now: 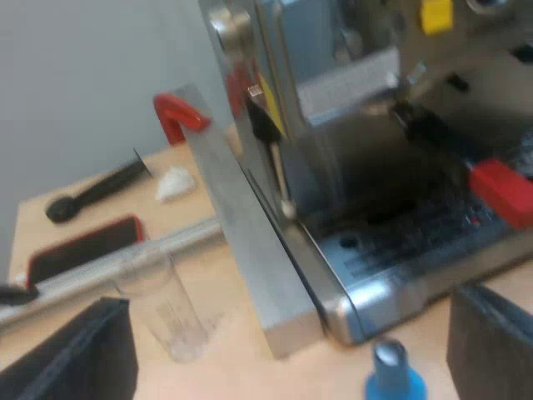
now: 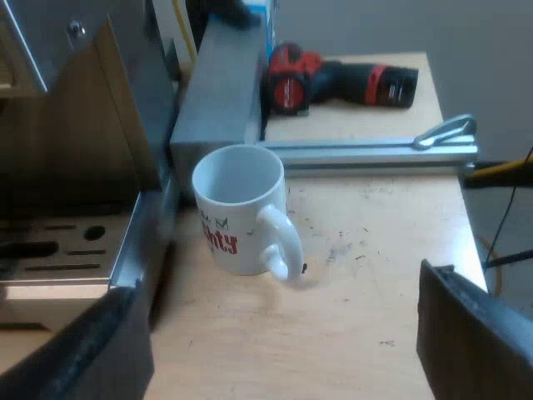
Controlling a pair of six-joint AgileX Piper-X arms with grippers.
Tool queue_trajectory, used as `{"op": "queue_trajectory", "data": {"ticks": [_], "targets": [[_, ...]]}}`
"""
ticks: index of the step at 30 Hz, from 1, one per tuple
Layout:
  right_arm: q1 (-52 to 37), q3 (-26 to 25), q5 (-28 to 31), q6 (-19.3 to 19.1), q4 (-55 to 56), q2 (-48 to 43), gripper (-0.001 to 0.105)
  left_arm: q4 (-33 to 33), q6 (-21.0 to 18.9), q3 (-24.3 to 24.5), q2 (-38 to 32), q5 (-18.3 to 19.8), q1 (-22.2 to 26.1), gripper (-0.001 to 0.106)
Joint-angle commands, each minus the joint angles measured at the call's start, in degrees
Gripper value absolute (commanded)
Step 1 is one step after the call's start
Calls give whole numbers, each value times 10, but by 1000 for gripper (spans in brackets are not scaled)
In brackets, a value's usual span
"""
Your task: Put the handle in the coffee machine
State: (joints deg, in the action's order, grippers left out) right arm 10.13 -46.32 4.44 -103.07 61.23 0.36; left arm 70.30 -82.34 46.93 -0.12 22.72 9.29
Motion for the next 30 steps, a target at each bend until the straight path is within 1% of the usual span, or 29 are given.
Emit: {"op": "queue_trajectory", "data": {"ticks": [1, 2, 3, 6, 10, 16, 18, 19, 20, 21, 22, 23, 24, 25, 26, 27, 30], "targets": [[-3, -1, 13, 0, 25, -40, 69, 25, 0, -6, -23, 1, -1, 77], [-3, -15, 26, 0, 55, -34, 69, 39, 0, -8, -34, 1, -1, 77], [-1, -17, 35, -5, 69, -31, 69, 53, 0, -8, -44, 1, -1, 77], [-1, -10, 29, -20, 67, -36, 69, 74, 0, -8, -57, 1, -5, 77], [-1, -8, 24, -20, 66, -36, 69, 79, 0, -8, -60, 1, -24, 77], [-1, -7, 22, -22, 10, -35, 69, 50, -1, -28, -60, 1, -71, 77], [-1, -1, 22, -22, -26, -34, 69, 25, -1, -40, -60, 1, -94, 77], [-1, 2, 22, -22, -34, -34, 69, 16, -1, -43, -60, -1, -97, 77], [-1, 7, 22, -23, -48, -34, 69, -2, -11, -51, -60, -9, -109, 77], [-1, 12, 22, -22, -58, -34, 69, -24, -42, -58, -59, -31, -119, 77], [-1, 15, 19, -22, -63, -34, 69, -31, -49, -59, -59, -40, -123, 77], [-1, 22, 15, -22, -71, -34, 69, -54, -91, -68, -59, -77, -134, 77], [-1, 30, 8, -22, -74, -34, 69, -70, -109, -75, -59, -106, -142, 77], [-1, 32, 5, -22, -75, -34, 69, -77, -117, -81, -59, -123, -145, 77], [-1, 41, -7, -22, -75, -34, 69, -83, -117, -88, -59, -151, -152, 77], [-1, 52, -16, -22, -73, -34, 69, -83, -117, -95, -59, -170, -158, 77], [-1, 77, -22, -22, -68, -34, 69, -77, -117, -110, -59, -175, -163, 77]]}}
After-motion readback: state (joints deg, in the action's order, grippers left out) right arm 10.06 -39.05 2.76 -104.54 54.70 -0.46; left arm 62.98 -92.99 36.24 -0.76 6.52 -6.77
